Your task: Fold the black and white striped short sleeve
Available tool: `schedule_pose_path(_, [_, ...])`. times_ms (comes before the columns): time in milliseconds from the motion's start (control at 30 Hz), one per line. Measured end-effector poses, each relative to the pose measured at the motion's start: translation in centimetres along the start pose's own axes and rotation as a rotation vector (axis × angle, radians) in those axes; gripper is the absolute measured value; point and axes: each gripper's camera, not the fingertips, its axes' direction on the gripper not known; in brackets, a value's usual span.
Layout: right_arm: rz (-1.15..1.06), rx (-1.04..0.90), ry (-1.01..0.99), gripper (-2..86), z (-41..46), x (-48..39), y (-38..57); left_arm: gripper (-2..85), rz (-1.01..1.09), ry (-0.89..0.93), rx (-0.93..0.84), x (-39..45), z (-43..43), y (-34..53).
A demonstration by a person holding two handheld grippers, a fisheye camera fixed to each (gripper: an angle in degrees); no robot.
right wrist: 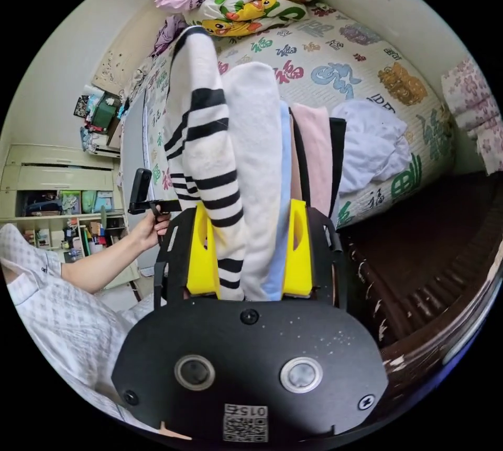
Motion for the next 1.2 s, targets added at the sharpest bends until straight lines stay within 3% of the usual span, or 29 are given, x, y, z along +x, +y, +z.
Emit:
schedule_pose_path(333, [-0.023,-0.069,-0.001,17.6,-3.1,7.3,-8.8,13.3,-0.065,0.092,0.232,11.9,-0.1,0.2])
schedule_pose_path(433, [0.016,-0.013,0.038,15.2,-5.3,9.6,-10.9,12.4,0.030,0.243,0.183,15.6,0.5,-2.9])
schedule_pose_path(533, [0.009,-0.068,0.092,13.4,-5.8,11.5,-12.5,12.2,0.075,0.167,0.056,19.0,1.0,-5.4])
schedule_pose_path(700, [0.060,-0.029,-0.096,13.5,-5.6,13.4,-10.0,12.4,-0.013,0.196,0.094,19.0,-0.6,-1.2])
schedule_pose_path(833, [0.053,0.048,-0.193,13.8,-5.3,12.8,-6.6,12.0,-0.001,0.118,0.102,20.3,-3.3,2.6])
schedule_pose_path(1000, [0.049,0.082,-0.150,14.0,-6.3,11.2,-4.5,10.5,0.016,0.098,0.084,22.1,-6.8,5.0])
schedule_pose_path(1133, [-0.013,0.142,0.143,13.6,-9.6,7.0,-1.7,7.8,0.060,-0.030,0.119,25.1,-9.8,8.6])
schedule_pose_path(1200, [-0.093,0.209,0.185,11.6,-10.9,3.8,0.3,6.8,0.065,-0.050,0.120,25.9,-10.5,10.6])
